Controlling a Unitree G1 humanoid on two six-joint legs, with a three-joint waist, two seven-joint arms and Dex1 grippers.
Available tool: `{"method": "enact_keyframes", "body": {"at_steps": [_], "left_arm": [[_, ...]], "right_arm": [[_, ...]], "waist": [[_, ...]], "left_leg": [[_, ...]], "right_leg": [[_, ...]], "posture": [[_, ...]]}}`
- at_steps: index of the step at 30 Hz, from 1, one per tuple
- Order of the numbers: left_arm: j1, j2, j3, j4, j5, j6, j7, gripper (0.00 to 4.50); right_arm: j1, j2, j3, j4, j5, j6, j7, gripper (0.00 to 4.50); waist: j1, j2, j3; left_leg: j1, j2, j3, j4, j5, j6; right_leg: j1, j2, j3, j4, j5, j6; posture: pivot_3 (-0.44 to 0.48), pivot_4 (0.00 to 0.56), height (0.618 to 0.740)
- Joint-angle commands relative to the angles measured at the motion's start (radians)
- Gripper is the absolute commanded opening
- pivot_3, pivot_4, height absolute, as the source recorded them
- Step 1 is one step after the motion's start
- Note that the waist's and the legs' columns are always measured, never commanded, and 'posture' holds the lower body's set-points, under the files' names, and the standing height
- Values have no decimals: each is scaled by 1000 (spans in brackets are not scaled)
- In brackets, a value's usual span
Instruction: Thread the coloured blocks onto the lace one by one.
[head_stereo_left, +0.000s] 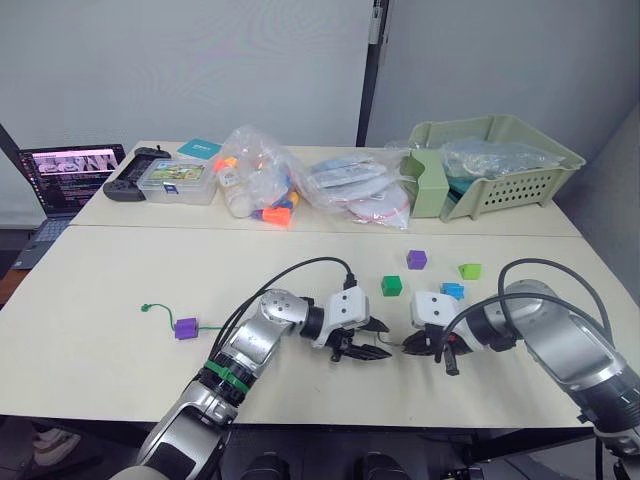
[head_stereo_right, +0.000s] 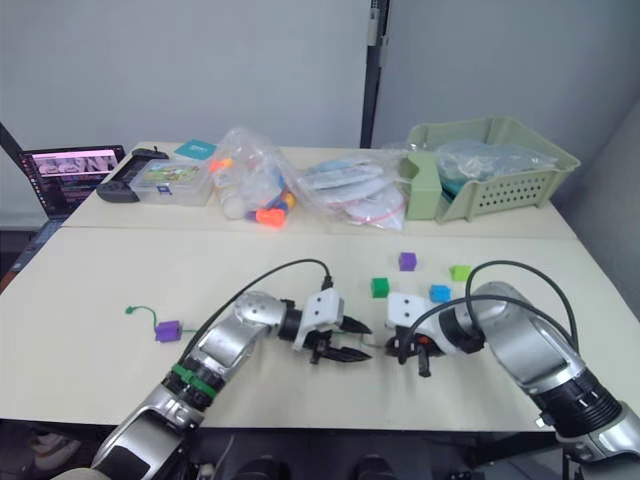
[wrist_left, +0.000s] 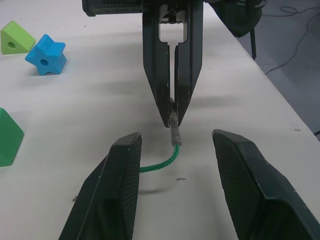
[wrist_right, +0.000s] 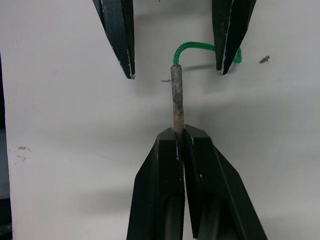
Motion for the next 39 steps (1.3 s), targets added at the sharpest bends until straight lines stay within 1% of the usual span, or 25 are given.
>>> {"method": "enact_keyframes", "body": {"at_steps": [1, 4, 6, 7, 9, 18, 19, 24, 30, 39], "left_arm": [[-20, -12, -7, -7, 2, -20, -1, 2341], [-20, -21, -7, -4, 2, -18, 0, 1561], [-21, -28, -6, -3, -1, -13, -1, 936], [-23, -31, -9, -1, 2, -11, 0, 552], [-24, -35, -16, 2, 9, -11, 0, 24], [-25, -41, -23, 5, 20, -11, 15, 24], [-24, -41, -23, 4, 18, -10, 14, 273], [-27, -42, -31, 6, 26, -21, 18, 1786], [-39, -43, -43, 36, 53, -42, 33, 1786], [-38, -57, -37, 44, 52, -53, 29, 1786]], "right_arm": [[-1, -16, -32, -15, 13, -4, -3, 0], [1, -21, -36, -16, 15, -5, -2, 0], [3, -23, -37, -17, 16, -5, -3, 0], [4, -24, -37, -18, 17, -5, -4, 0], [5, -25, -38, -20, 19, -3, -5, 0], [5, -27, -43, -31, 25, 7, -6, 0], [4, -27, -43, -32, 25, 8, -6, 0], [-1, -24, -40, -32, 25, 14, -6, 0], [-4, -23, -40, -33, 24, 18, -5, 0], [-6, -20, -39, -32, 24, 23, -7, 0]], "waist": [[0, 0, 0], [0, 0, 0], [0, 0, 0], [0, 0, 0], [0, 0, 0], [0, 0, 0], [0, 0, 0], [0, 0, 0], [0, 0, 0], [0, 0, 0]], "left_leg": [[0, 0, 0, 0, 0, 0], [0, 0, 0, 0, 0, 0], [0, 0, 0, 0, 0, 0], [0, 0, 0, 0, 0, 0], [0, 0, 0, 0, 0, 0], [0, 0, 0, 0, 0, 0], [0, 0, 0, 0, 0, 0], [0, 0, 0, 0, 0, 0], [0, 0, 0, 0, 0, 0], [0, 0, 0, 0, 0, 0]], "right_leg": [[0, 0, 0, 0, 0, 0], [0, 0, 0, 0, 0, 0], [0, 0, 0, 0, 0, 0], [0, 0, 0, 0, 0, 0], [0, 0, 0, 0, 0, 0], [0, 0, 0, 0, 0, 0], [0, 0, 0, 0, 0, 0], [0, 0, 0, 0, 0, 0], [0, 0, 0, 0, 0, 0], [0, 0, 0, 0, 0, 0]], "posture": [[0, 150, 737], [0, 150, 737], [0, 150, 737], [0, 150, 737], [0, 150, 737], [0, 150, 737], [0, 150, 737], [0, 150, 737], [0, 150, 737], [0, 150, 737]]}}
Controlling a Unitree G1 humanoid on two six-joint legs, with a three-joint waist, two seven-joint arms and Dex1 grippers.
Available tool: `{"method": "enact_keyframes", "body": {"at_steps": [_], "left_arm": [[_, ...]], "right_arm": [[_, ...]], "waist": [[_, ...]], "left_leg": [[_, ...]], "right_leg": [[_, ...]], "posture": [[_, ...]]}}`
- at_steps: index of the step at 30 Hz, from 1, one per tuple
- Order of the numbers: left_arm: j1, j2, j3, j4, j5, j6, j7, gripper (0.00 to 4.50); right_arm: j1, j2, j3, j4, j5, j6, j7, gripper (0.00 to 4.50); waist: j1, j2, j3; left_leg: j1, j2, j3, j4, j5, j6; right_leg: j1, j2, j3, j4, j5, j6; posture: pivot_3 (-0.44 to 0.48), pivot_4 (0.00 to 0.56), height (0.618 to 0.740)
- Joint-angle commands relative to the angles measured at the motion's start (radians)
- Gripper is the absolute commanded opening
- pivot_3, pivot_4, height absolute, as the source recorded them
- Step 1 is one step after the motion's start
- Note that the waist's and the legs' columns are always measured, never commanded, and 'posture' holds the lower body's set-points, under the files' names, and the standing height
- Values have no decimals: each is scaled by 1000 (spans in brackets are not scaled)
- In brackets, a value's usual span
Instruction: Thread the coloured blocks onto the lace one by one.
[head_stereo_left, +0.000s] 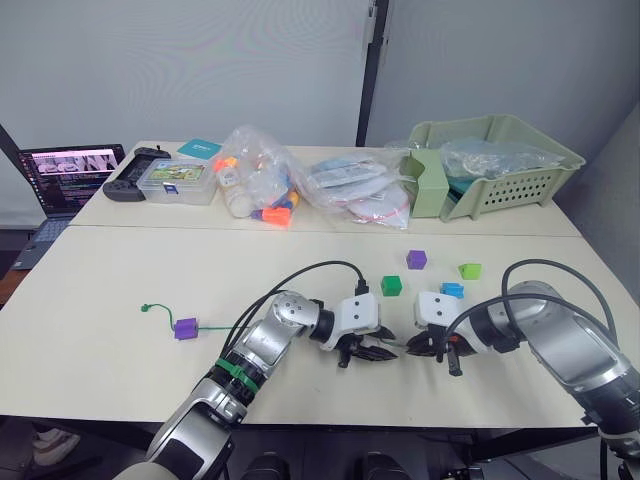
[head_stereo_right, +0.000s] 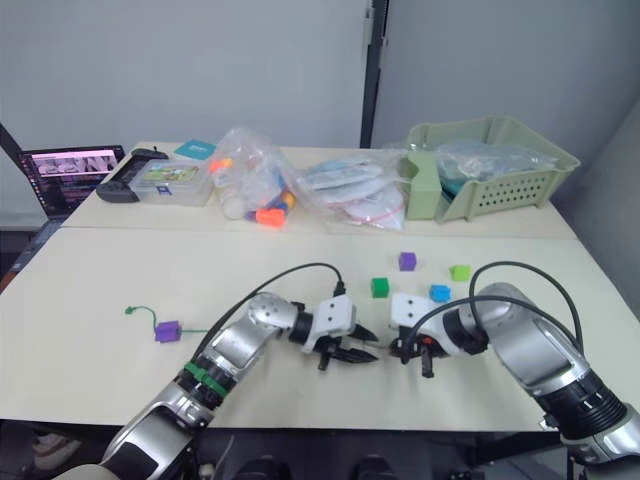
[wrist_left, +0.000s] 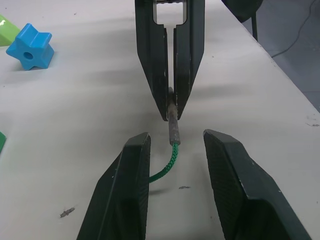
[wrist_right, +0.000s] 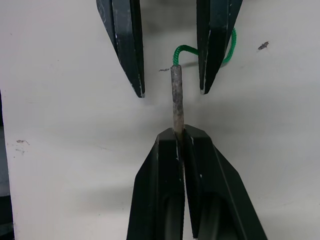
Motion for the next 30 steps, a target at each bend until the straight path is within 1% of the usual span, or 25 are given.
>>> {"method": "enact_keyframes", "body": {"at_steps": [1, 9, 13, 14, 15, 25, 30], "left_arm": [[-19, -17, 4, -9, -9, -27, -1, 1786], [-26, -19, 3, 0, -6, -29, -7, 1786], [-30, -19, 3, 4, -4, -28, -6, 614], [-30, -20, 3, 4, -5, -29, -6, 259], [-31, -20, 3, 5, -6, -29, -7, 39], [-36, -22, 10, 9, -10, -28, -7, 39], [-51, -20, 33, 23, -23, -27, -6, 0]], "right_arm": [[-19, -8, -32, -27, 22, 6, 0, 0], [-26, -5, -29, -20, 19, 2, 0, 0], [-26, -6, -30, -22, 20, 4, 0, 0], [-25, -6, -31, -24, 21, 5, 1, 0], [-24, -7, -31, -26, 21, 6, 1, 0], [-17, -10, -44, -49, 38, 42, -3, 0], [11, 4, -110, -74, 107, 98, -29, 1724]], "waist": [[0, 0, 0], [0, 0, 0], [0, 0, 0], [0, 0, 0], [0, 0, 0], [0, 0, 0], [1, 0, 0]], "left_leg": [[0, 0, 0, 0, 0, 0], [0, 0, 0, 0, 0, 0], [0, 0, 0, 0, 0, 0], [0, 0, 0, 0, 0, 0], [0, 0, 0, 0, 0, 0], [0, 0, 0, 0, 0, 0], [0, 0, 0, 0, 0, 0]], "right_leg": [[0, 0, 0, 0, 0, 0], [0, 0, 0, 0, 0, 0], [0, 0, 0, 0, 0, 0], [0, 0, 0, 0, 0, 0], [0, 0, 0, 0, 0, 0], [0, 0, 0, 0, 0, 0], [0, 0, 0, 0, 0, 0]], "posture": [[0, 150, 737], [0, 150, 737], [0, 150, 737], [0, 150, 737], [0, 150, 737], [0, 150, 737], [0, 150, 737]]}}
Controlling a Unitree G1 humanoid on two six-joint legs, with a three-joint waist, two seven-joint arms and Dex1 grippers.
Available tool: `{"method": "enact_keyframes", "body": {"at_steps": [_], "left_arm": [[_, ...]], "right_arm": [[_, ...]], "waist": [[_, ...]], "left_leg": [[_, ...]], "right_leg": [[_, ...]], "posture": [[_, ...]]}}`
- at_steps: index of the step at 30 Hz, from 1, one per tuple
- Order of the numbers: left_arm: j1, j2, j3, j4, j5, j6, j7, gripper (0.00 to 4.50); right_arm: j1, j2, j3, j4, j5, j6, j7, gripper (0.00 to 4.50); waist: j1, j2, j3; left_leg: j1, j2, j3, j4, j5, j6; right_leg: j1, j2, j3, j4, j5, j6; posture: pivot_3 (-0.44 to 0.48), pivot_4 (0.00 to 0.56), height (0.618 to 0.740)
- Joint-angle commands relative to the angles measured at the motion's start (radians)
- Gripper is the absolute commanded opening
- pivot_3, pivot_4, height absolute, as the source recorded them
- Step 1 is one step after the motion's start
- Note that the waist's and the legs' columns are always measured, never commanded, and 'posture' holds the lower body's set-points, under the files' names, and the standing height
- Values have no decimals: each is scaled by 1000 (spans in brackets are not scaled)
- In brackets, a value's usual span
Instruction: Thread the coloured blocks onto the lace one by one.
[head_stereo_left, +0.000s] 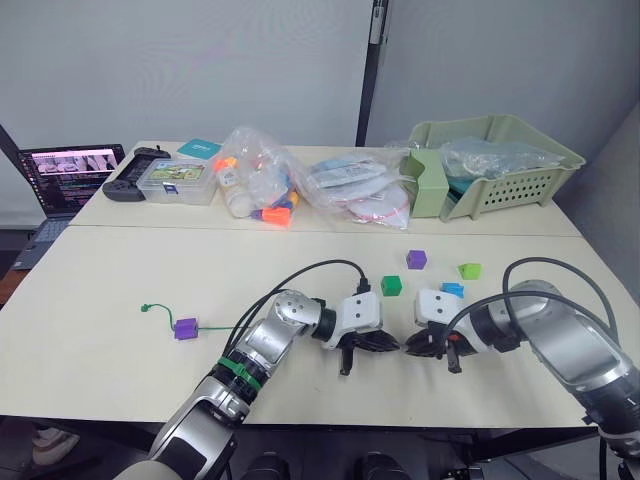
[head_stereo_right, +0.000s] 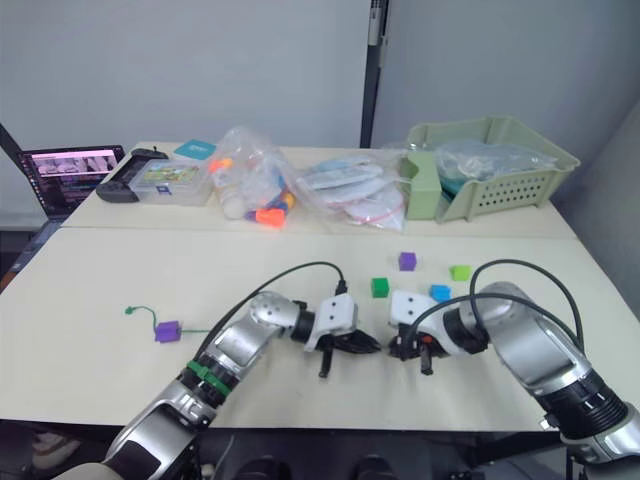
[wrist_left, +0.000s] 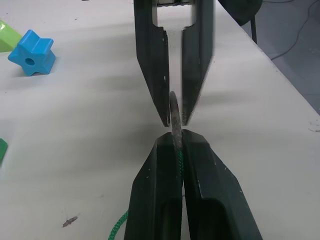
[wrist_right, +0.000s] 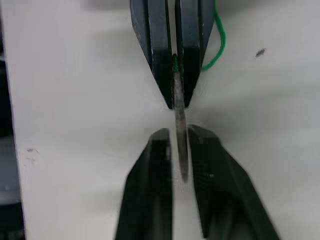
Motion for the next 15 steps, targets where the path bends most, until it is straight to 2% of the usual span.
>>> {"method": "enact_keyframes", "body": {"at_steps": [1, 3, 8, 11, 15], "left_arm": [[-33, -3, 27, 3, -20, -18, -6, 0], [-36, 3, 32, 13, -21, -25, -11, 0], [-43, 16, 54, 39, -33, -38, -30, 0], [-45, 15, 82, 42, -70, -22, -56, 0], [-46, 31, 95, 43, -82, -15, -78, 0]], "right_arm": [[32, 11, -107, -40, 84, 54, -37, 2094], [64, 19, -166, -51, 131, 90, -59, 2749], [228, 24, -424, -134, 269, 217, -138, 4464], [381, 90, -644, -215, 353, 294, -218, 4464], [531, 220, -810, -263, 380, 259, -341, 4464]], "waist": [[0, 0, 0], [2, 0, 0], [7, 0, 0], [17, 0, 0], [19, 0, 0]], "left_leg": [[0, 0, 0, 0, 0, 0], [0, 0, 0, 0, 0, 0], [-1, -1, -1, 0, 0, 0], [-1, 0, -2, 0, 0, 0], [-1, -1, -2, 0, 0, 0]], "right_leg": [[0, 0, 0, 0, 0, 0], [1, 0, 0, 0, 0, 0], [0, 0, 0, -1, 0, 0], [1, 0, 0, -1, 0, 0], [2, 0, 0, -1, 0, 1]], "posture": [[0, 150, 737], [0, 150, 737], [0, 150, 737], [0, 150, 737], [0, 150, 737]]}}
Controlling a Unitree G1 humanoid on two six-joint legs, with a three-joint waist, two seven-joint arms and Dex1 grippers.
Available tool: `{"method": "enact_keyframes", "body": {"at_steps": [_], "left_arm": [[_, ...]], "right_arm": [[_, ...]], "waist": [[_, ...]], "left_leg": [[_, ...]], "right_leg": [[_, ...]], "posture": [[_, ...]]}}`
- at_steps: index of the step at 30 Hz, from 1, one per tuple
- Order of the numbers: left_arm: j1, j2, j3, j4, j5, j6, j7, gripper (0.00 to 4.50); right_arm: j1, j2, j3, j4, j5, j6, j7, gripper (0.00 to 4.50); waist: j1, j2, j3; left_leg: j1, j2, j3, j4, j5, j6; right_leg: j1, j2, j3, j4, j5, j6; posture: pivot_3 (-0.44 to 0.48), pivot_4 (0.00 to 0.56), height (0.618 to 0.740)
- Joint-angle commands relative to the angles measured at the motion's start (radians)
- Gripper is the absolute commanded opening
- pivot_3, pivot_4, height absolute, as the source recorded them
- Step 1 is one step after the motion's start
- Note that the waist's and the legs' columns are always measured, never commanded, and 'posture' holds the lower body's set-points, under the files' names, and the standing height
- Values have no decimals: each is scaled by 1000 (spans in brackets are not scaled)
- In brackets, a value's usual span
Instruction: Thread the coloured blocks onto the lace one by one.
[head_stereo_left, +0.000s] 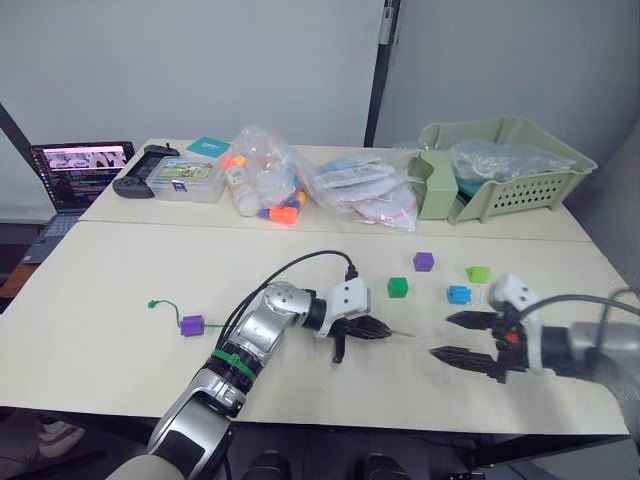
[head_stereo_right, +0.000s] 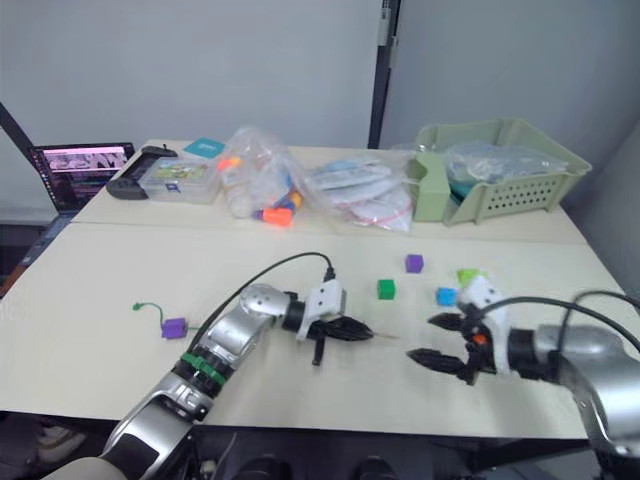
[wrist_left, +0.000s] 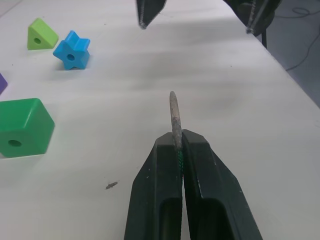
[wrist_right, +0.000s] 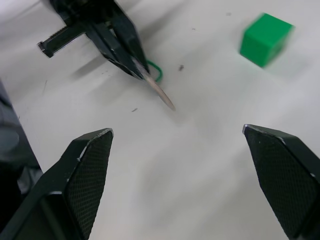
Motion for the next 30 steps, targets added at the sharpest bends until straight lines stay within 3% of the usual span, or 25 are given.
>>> {"method": "enact_keyframes", "body": {"at_steps": [1, 6, 10, 17, 30], "left_arm": [[-15, 8, 20, -19, -28, 5, -25, 0], [-2, 34, 38, -57, -58, 38, -43, 0], [29, 77, 56, -121, -91, 76, -71, 0], [61, 76, 64, -197, -111, 133, -25, 0], [19, -9, 22, -200, -71, 127, 73, 0]], "right_arm": [[80, 100, -140, -45, 31, -49, -112, 4464], [146, 265, -188, -11, 43, -151, -241, 4464], [191, 375, -156, 22, -6, -289, -335, 4464], [216, 383, -125, 79, -58, -422, -397, 4464], [-303, 175, -3, 618, -176, -519, -477, 4464]], "waist": [[-1, 0, 0], [-13, 1, 0], [-23, 2, -1], [-19, 3, -1], [-26, 4, -1]], "left_leg": [[0, 0, 0, 0, 0, 0], [1, 0, 1, 0, 0, 0], [1, 0, 1, -1, 0, 0], [1, 0, 1, -1, 0, 0], [2, 0, 3, -2, 1, 0]], "right_leg": [[0, 0, 1, 0, 0, 0], [1, 1, 1, 0, 0, 1], [0, 1, 1, 1, 0, 1], [0, 0, 1, 0, 0, 1], [0, 1, 4, 0, 0, 1]], "posture": [[0, 150, 737], [0, 150, 737], [0, 150, 737], [0, 150, 737], [0, 150, 737]]}}
